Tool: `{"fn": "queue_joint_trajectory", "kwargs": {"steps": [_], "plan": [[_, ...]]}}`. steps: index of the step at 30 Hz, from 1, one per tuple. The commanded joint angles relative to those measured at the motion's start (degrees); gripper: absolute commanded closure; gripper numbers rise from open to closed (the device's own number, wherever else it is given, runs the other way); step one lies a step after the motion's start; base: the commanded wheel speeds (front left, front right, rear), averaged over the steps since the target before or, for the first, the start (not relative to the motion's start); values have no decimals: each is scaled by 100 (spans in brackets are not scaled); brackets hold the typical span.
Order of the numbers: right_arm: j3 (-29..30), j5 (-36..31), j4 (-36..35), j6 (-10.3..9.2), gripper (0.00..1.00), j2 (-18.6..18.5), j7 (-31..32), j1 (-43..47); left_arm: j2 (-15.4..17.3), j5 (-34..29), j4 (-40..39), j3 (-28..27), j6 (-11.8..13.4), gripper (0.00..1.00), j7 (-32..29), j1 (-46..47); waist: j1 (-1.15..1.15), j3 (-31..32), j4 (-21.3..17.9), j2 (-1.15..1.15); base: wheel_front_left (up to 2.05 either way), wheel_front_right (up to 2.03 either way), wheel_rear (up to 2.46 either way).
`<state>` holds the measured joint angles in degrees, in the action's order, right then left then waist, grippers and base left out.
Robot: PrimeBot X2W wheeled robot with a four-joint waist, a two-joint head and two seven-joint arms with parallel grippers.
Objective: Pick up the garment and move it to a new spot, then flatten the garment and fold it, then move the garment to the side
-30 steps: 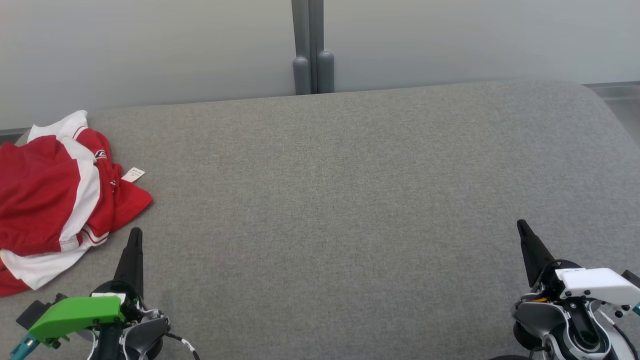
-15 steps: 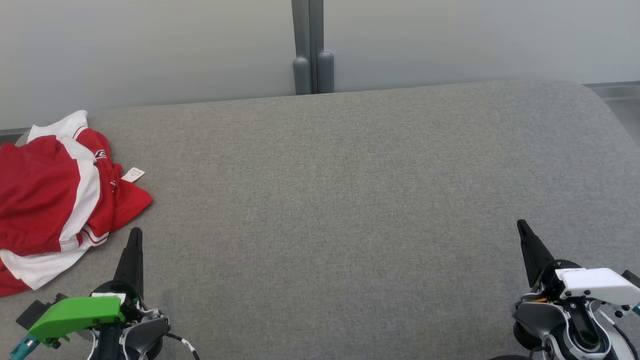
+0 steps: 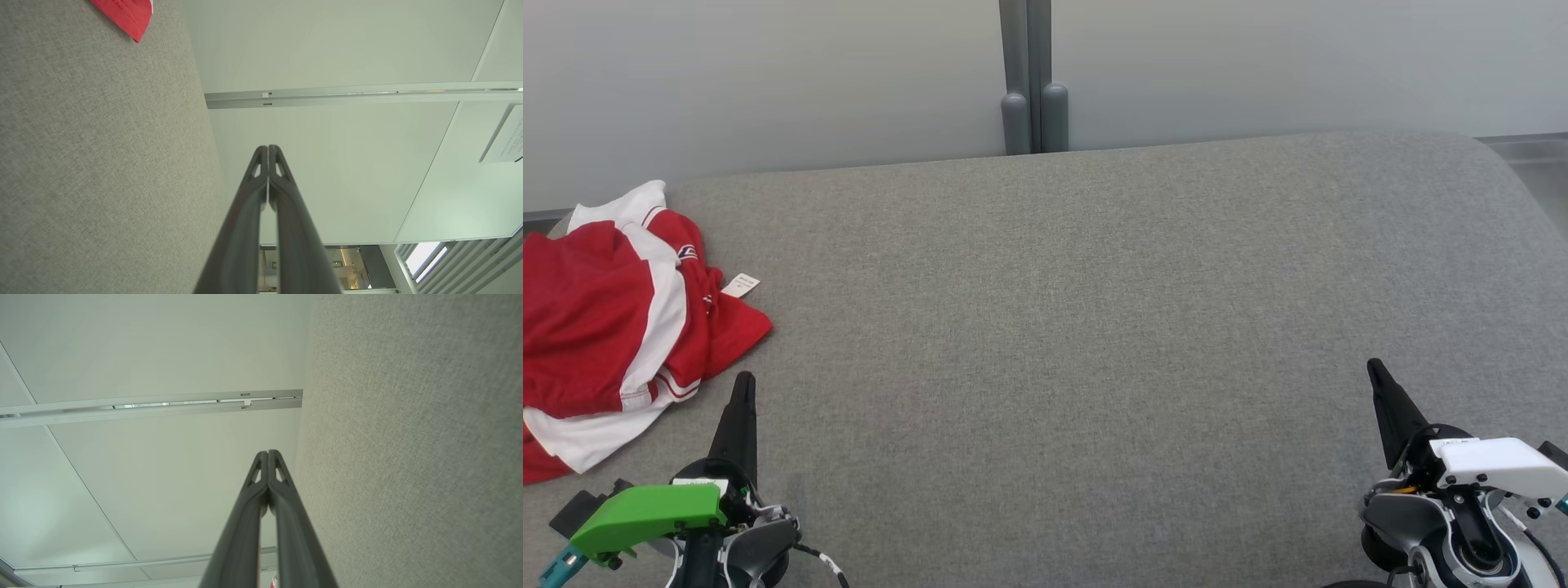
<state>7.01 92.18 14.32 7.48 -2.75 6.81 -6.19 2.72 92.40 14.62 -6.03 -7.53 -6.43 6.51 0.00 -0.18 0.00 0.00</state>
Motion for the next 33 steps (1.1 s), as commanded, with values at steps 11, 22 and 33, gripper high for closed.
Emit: {"fn": "queue_joint_trajectory", "kwargs": {"steps": [11, 22, 33], "plan": [[8, 31, -27, 2, 100, -26, 14, -50, 32, 3, -23, -12, 9, 100, 13, 63, 0, 0, 0, 0, 0, 0, 0], [8, 31, -27, 2, 100, -26, 14, -50, 32, 2, -23, -12, 9, 100, 13, 63, 0, 0, 0, 0, 0, 0, 0], [8, 31, -27, 2, 100, -26, 14, -50, 32, 3, -23, -12, 9, 100, 13, 63, 0, 0, 0, 0, 0, 0, 0]]}}
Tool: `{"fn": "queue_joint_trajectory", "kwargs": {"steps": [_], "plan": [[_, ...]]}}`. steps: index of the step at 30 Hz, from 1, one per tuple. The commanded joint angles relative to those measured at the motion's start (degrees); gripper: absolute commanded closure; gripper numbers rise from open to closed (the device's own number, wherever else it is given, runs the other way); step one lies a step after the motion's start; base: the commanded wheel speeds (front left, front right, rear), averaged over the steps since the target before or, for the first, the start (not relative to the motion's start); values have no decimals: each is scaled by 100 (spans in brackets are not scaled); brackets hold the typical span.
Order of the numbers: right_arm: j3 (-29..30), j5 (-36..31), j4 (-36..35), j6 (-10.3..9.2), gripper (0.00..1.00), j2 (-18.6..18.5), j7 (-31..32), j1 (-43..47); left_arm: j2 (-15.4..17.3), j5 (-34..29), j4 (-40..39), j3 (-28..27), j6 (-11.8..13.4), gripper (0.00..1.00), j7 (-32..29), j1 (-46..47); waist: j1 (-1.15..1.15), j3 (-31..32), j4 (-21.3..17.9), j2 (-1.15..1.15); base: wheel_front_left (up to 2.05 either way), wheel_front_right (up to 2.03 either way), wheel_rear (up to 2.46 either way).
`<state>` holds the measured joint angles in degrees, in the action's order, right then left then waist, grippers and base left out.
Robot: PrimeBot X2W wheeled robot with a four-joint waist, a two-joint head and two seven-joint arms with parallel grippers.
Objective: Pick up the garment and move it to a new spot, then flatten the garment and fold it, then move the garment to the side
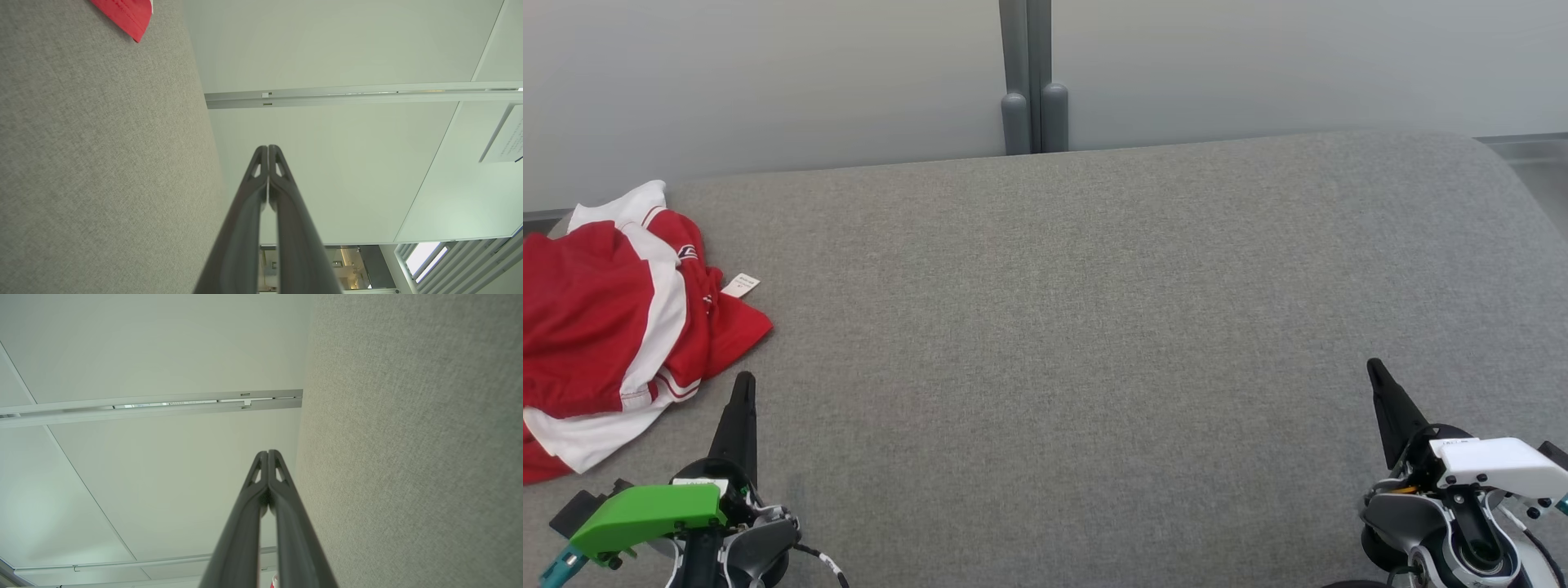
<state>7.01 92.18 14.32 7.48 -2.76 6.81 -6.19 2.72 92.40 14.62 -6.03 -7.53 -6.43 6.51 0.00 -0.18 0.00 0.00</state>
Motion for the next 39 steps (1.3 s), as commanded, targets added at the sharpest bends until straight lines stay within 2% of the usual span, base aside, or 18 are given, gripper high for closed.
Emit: {"fn": "queue_joint_trajectory", "kwargs": {"steps": [1, 8, 9, 21, 28, 39], "plan": [[8, 31, -27, 2, 100, -25, 14, -50, 32, 2, -23, -12, 9, 100, 13, 63, 0, 0, 0, 0, 0, 0, 0], [8, 31, -27, 2, 100, -25, 14, -50, 32, 3, -23, -12, 9, 100, 13, 63, 0, 0, 0, 0, 0, 0, 0], [0, 0, 0, 0, 0, 0, 0, 0, 0, 1, 0, 0, 0, 0, 0, 0, 0, 0, 0, 0, 0, 0, 0], [-136, -272, -23, -1, 0, 28, -273, 182, -15, -124, 83, 235, 1, 0, 264, -155, 0, -1, 8, 0, 0, 0, 0], [-148, -944, -154, 0, 0, 23, -465, 236, -11, -489, 58, 339, 15, 0, 453, -186, 0, -2, 21, 0, 0, 0, 0], [-155, -2084, -358, 0, 0, 16, -712, 304, -5, -1400, -21, 503, 55, 0, 697, -235, 0, -5, 43, 0, 0, 0, 0]]}}
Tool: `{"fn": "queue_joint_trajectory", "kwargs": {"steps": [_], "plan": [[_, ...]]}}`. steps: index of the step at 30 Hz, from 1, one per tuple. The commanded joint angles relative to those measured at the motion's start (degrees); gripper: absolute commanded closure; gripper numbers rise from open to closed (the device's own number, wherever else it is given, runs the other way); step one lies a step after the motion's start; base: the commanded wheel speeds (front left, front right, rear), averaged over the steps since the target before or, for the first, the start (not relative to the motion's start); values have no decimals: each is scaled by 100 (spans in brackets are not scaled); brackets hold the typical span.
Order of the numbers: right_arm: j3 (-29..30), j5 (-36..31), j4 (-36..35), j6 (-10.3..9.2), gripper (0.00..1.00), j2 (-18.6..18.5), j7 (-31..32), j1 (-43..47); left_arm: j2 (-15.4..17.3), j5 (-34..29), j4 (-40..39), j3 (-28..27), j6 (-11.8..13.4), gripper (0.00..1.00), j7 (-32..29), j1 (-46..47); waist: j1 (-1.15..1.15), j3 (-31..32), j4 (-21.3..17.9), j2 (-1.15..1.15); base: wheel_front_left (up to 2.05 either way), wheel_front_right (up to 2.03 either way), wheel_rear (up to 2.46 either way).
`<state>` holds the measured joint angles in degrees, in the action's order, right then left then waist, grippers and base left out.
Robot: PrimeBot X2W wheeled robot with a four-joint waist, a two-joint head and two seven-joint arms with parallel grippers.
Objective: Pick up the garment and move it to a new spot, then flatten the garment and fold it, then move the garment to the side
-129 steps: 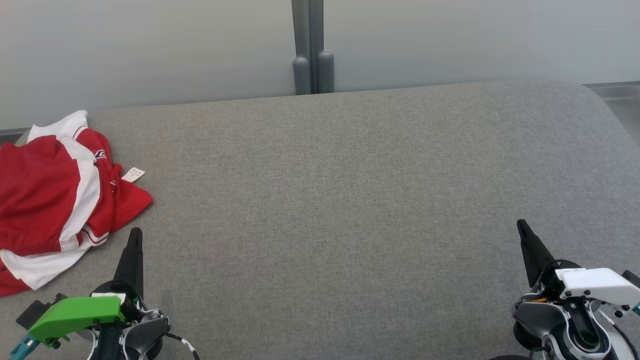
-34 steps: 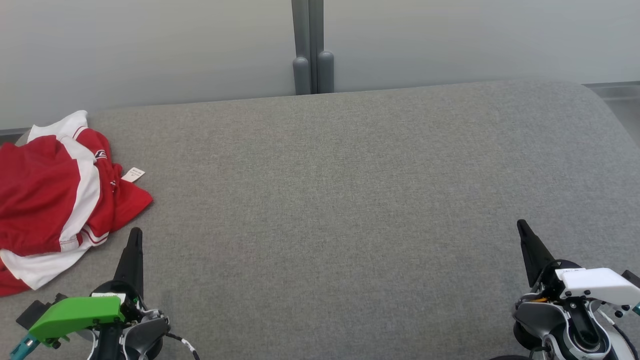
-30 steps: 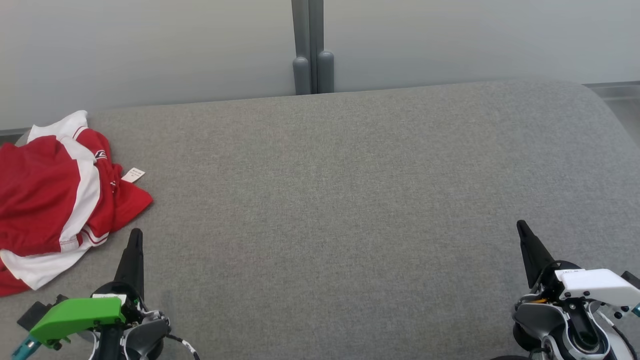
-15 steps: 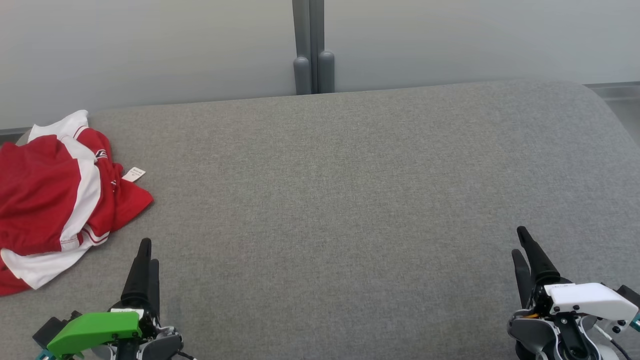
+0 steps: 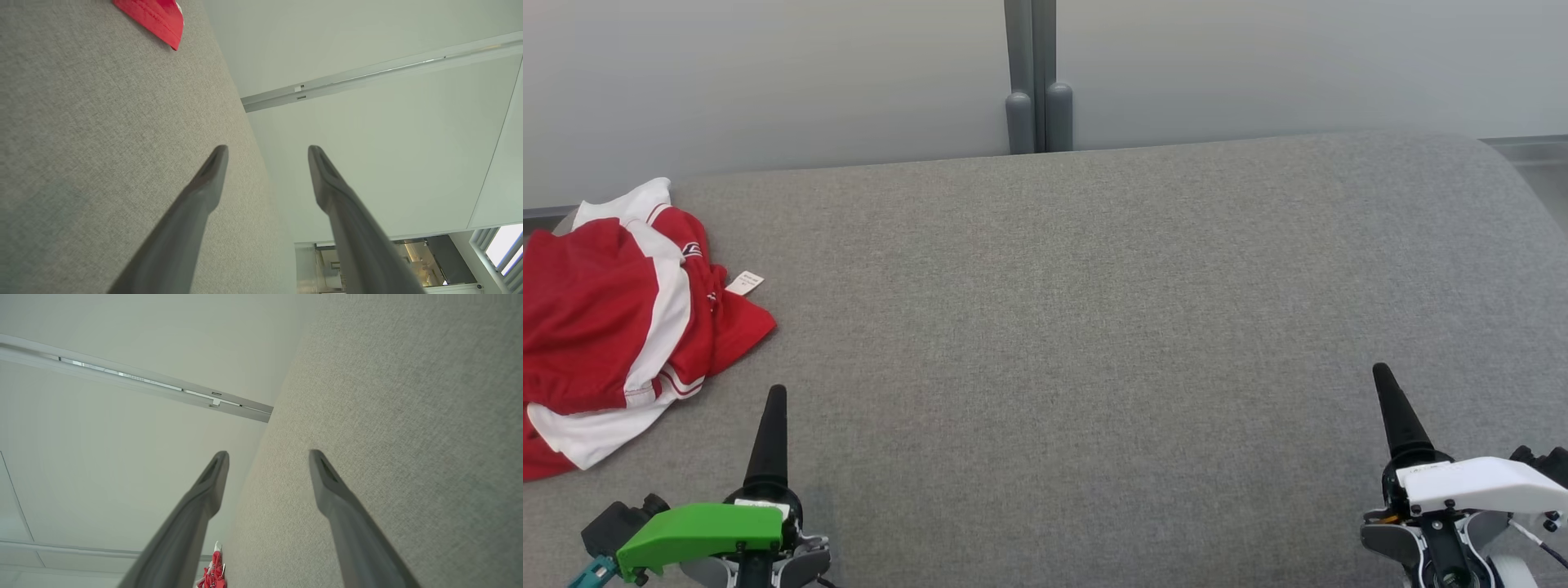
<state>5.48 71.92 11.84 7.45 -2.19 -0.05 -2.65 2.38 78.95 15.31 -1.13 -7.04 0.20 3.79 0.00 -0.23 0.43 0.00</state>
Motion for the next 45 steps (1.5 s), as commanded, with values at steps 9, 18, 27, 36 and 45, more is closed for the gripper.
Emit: {"fn": "queue_joint_trajectory", "kwargs": {"steps": [9, 18, 27, 36, 45], "plan": [[-18, -1267, -298, 3, 0, -47, -227, 6, 34, -953, -136, 72, 35, 0, 231, -5, 0, -1, 9, 0, 0, 0, 0], [-180, -2478, -447, 3, 0, -156, -409, -5, 39, -1913, -117, 107, 70, 0, 414, -14, 0, -7, 20, 0, 0, 0, 0], [-318, -3342, -499, 3, 0, -279, -580, -11, 46, -2971, -32, 99, 65, 0, 576, 9, 0, -1, 43, 0, 0, 0, 0], [-416, -4113, -459, 3, 0, -368, -733, 14, 53, -3888, -39, 121, 9, 0, 723, 5, 0, 8, 68, 0, 0, 0, 0], [-475, -4692, -355, 3, 0, -450, -854, 54, 85, -4507, 40, 146, -23, 0, 852, -34, 0, 30, 87, 0, 0, 0, 0]]}}
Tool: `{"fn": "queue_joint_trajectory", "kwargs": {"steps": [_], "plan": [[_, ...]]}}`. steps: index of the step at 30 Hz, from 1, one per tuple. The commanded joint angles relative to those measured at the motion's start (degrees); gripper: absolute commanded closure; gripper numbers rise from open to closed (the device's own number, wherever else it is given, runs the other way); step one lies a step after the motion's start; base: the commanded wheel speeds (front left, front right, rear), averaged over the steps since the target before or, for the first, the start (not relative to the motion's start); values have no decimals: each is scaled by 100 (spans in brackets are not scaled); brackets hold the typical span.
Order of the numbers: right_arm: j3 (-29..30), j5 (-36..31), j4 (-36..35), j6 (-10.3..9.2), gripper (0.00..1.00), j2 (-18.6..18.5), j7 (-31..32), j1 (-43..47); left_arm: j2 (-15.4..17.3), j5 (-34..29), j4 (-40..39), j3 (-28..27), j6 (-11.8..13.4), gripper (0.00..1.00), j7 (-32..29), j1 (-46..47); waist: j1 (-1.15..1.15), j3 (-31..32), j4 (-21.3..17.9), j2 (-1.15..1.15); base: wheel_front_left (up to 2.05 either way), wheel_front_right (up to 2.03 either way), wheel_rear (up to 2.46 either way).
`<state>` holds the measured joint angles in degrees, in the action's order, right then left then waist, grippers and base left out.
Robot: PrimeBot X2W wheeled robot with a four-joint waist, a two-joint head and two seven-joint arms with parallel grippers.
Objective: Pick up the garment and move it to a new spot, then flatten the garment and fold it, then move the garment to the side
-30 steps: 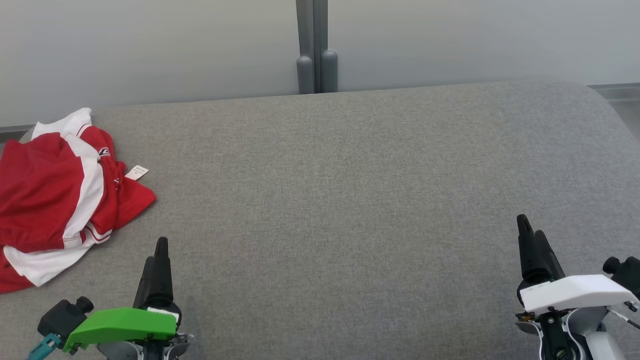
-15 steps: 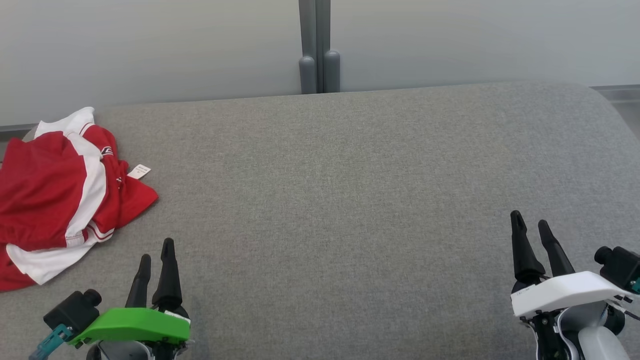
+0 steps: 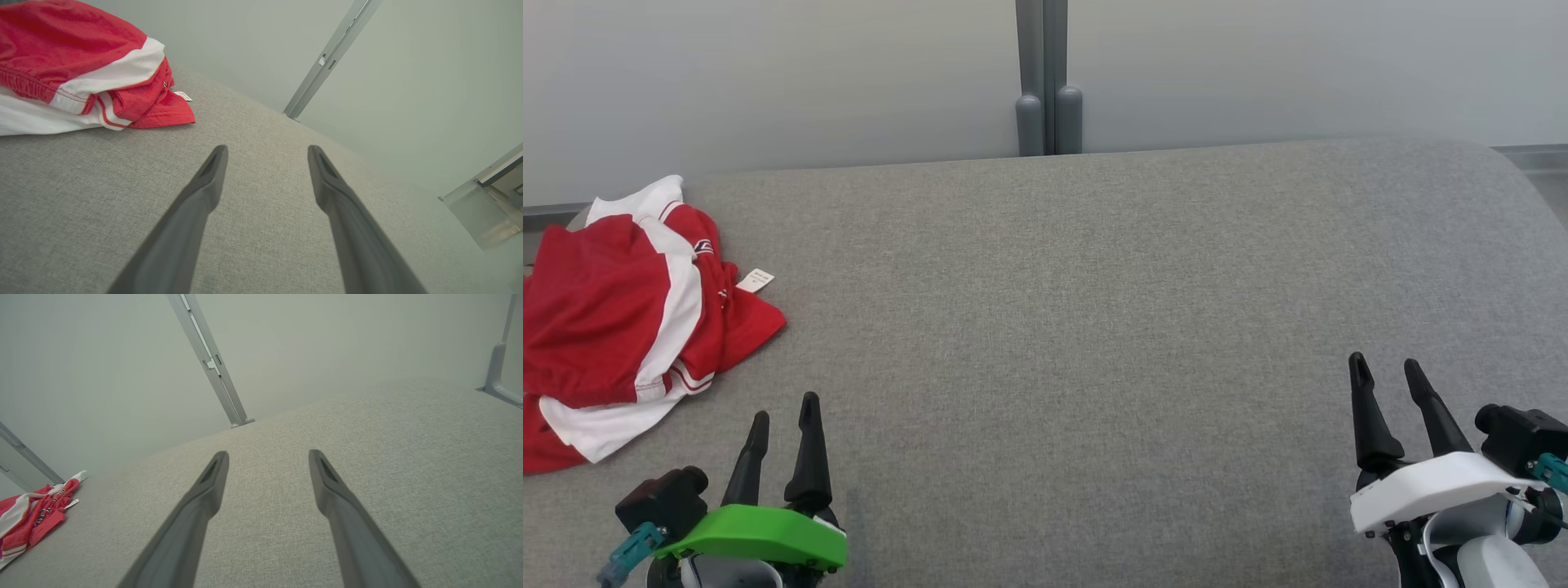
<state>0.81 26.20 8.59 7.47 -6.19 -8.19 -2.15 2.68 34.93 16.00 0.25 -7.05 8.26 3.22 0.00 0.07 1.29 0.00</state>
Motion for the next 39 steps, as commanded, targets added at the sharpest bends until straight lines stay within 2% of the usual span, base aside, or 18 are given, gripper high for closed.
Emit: {"fn": "queue_joint_trajectory", "kwargs": {"steps": [1, 18, 39], "plan": [[-5, -185, -4, 2, 0, -60, -60, 8, 65, -187, -15, 21, -27, 0, 61, 22, 0, 1, 4, 0, 0, 0, 0], [68, -1141, 264, 2, 0, -88, -311, 86, 132, -1279, 68, 55, -48, 0, 315, -90, 0, 8, 12, 0, 0, 0, 0], [127, -1889, 286, 2, 0, -22, -563, 229, 152, -2085, 191, 84, -42, 0, 553, -140, 0, 31, 44, 0, 0, 0, 0]]}}
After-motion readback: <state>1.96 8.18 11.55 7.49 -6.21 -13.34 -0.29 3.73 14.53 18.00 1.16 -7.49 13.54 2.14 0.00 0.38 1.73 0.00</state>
